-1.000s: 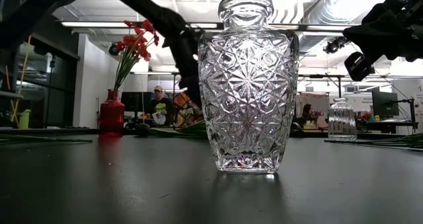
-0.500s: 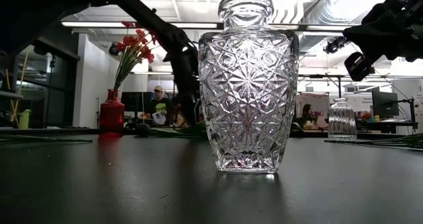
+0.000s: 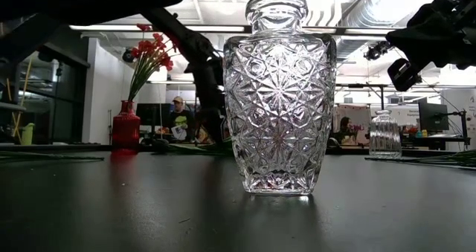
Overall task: Sort flowers into vase by color
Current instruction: Put the top orange flowers into the red vase
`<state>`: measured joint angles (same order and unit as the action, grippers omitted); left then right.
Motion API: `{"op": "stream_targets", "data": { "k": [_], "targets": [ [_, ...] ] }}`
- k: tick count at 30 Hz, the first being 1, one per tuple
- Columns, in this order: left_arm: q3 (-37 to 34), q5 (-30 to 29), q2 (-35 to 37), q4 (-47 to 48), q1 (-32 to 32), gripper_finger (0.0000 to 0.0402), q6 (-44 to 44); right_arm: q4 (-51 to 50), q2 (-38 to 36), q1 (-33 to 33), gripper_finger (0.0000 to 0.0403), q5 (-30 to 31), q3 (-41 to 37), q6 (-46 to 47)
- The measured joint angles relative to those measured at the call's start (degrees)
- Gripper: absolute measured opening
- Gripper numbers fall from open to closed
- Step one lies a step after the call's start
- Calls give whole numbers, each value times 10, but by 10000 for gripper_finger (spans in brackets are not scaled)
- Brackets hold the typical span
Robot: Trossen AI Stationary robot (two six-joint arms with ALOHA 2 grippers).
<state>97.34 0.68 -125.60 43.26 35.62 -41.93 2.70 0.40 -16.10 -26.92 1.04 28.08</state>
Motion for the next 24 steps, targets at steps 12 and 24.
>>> {"op": "stream_targets", "data": {
  "k": [12, 24],
  "targets": [
    [5, -13, 23, 0, -16, 7, 23, 0, 0, 0, 0, 0, 0, 0],
    [18, 76, 156, -118, 1, 0, 128, 0, 0, 0, 0, 0, 0, 0]
  ]
}}
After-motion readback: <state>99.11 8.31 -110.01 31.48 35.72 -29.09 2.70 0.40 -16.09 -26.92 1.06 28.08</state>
